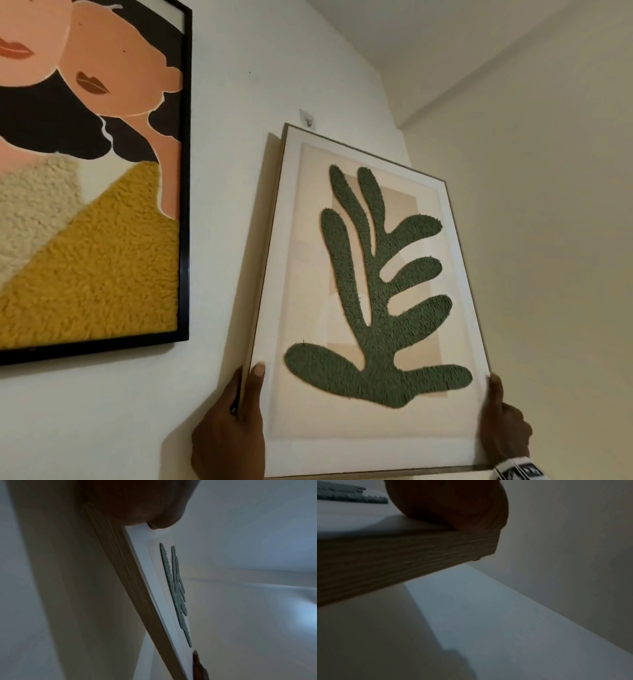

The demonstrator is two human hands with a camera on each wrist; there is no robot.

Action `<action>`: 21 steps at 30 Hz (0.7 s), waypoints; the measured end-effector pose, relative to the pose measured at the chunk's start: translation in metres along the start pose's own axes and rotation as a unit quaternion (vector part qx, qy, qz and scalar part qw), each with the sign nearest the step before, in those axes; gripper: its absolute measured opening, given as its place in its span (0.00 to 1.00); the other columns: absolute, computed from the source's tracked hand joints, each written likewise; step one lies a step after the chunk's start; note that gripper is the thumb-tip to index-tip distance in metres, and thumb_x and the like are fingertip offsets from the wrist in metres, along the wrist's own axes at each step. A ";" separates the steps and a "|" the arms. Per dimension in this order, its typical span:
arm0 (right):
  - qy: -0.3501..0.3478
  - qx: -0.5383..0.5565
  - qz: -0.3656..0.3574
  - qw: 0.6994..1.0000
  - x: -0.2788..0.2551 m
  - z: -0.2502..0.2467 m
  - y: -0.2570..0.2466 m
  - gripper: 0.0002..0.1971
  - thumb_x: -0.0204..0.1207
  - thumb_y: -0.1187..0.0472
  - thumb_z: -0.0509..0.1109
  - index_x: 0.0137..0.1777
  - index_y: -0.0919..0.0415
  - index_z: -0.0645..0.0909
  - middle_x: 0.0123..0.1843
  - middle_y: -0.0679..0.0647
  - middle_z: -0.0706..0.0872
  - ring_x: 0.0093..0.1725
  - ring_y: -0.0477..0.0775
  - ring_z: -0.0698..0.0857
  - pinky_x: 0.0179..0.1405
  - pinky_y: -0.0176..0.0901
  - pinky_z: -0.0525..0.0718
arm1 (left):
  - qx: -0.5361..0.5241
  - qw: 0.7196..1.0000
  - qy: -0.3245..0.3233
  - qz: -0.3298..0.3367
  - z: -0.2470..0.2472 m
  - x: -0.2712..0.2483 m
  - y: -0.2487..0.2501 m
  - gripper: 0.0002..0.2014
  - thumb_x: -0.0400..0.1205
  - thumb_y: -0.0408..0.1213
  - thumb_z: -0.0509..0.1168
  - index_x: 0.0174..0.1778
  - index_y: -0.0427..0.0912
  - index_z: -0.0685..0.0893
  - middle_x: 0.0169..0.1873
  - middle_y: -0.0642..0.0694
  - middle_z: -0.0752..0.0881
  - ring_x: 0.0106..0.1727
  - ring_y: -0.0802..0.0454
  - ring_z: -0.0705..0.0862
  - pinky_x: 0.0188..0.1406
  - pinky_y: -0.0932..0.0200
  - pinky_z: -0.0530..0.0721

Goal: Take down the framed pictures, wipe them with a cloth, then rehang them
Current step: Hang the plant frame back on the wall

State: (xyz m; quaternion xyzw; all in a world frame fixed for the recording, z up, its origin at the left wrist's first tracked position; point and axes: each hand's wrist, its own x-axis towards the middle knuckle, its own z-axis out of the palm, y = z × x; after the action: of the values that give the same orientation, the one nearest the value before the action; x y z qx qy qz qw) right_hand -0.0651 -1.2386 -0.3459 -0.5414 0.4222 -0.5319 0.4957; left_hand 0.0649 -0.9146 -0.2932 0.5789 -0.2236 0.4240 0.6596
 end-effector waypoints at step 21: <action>-0.112 0.085 -0.099 0.985 0.120 0.116 -0.130 0.47 0.77 0.26 0.41 0.64 0.69 0.80 0.65 0.75 0.79 0.64 0.72 0.78 0.67 0.62 0.71 | 0.140 0.965 0.195 0.104 0.064 0.053 0.037 0.29 0.73 0.62 0.64 0.49 0.39 0.91 0.51 0.40 0.88 0.45 0.38 0.84 0.45 0.51 0.76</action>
State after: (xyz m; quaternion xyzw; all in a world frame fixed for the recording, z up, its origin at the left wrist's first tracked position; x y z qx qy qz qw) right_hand 0.0509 -1.3266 -0.1924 -0.5927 0.2618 -0.5486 0.5284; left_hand 0.0757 -0.9612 -0.2158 0.5451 -0.0877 0.6225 0.5547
